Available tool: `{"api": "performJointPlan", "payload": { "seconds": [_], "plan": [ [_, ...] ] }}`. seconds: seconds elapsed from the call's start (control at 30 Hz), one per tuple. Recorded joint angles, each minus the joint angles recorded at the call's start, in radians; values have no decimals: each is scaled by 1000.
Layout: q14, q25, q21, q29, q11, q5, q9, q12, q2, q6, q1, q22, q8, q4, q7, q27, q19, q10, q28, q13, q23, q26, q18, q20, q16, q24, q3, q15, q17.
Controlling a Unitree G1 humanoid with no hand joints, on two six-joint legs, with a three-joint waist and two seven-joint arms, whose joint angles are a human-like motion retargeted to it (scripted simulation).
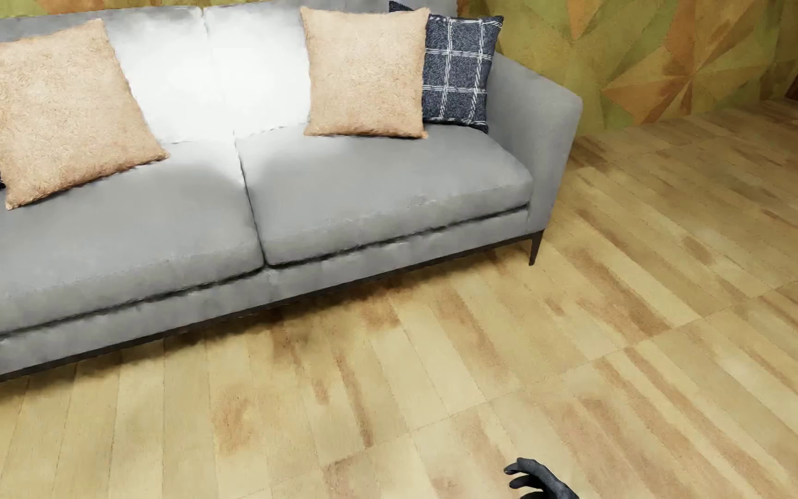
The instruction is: Move towards the dark yellow coffeetable
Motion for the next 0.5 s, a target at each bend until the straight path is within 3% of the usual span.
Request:
{"api": "performJointPlan", "payload": {
  "seconds": [0.03, 0.07, 0.1, 0.17, 0.23, 0.27, 0.3, 0.37, 0.47, 0.5],
  "plan": [
    [50, 0, -13, 0, 21, -49, 4, 14, 43, 0, 13, -10, 0, 0, 0, 0, 0, 37, 0, 13, 0, 0, 0, -24, 3, 0, 29, -3, 1],
    [183, 0, 4, 0, 37, -79, -23, 12, 53, 9, -39, 1, 0, 10, 0, 0, 0, 134, 0, 28, 18, 0, 0, -53, 4, 0, 43, 11, 4],
    [276, 0, -60, 0, 79, -145, -31, 5, 50, -7, -55, 23, 0, -9, 0, 0, 0, 226, 0, 68, 39, 0, 0, -66, -12, 0, 43, 45, 35],
    [219, 0, 10, 0, 196, -174, -4, -73, 31, -15, -55, 87, 0, -23, 0, 0, 0, 355, 0, 36, 255, 0, 0, -59, -1, 0, 17, 175, 72],
    [113, 0, 144, 0, 274, -205, 18, -133, -67, -21, 15, 33, 0, -35, 0, 0, 0, 362, 0, 14, 412, 0, 0, -45, 11, 0, 17, 407, 63],
    [92, 0, 172, 0, 247, -205, 30, -157, -99, -20, 57, -14, 0, -29, 0, 0, 0, 348, 0, 20, 457, 0, 0, -21, 27, 0, -3, 466, 61],
    [71, 0, 184, 0, 204, -197, 39, -173, -119, -13, 86, -66, 0, -25, 0, 0, 0, 331, 0, 38, 485, 0, 0, -2, 45, 0, -43, 514, 54],
    [34, 0, 153, 0, 201, -204, 38, -199, -198, -20, 130, -161, 0, -35, 0, 0, 0, 305, 0, 99, 482, 0, 0, 92, 84, 0, -70, 795, 28],
    [-11, 0, 104, 0, 134, -228, 27, -202, -213, -40, 199, -188, 0, -49, 0, 0, 0, 290, 0, 140, 474, 0, 0, 307, 107, 0, -88, 809, -1],
    [-22, 0, 161, 0, 98, -230, 31, -204, -199, -50, 214, -184, 0, -47, 0, 0, 0, 292, 0, 147, 417, 0, 0, 366, 116, 0, -105, 809, -34]
  ]
}}
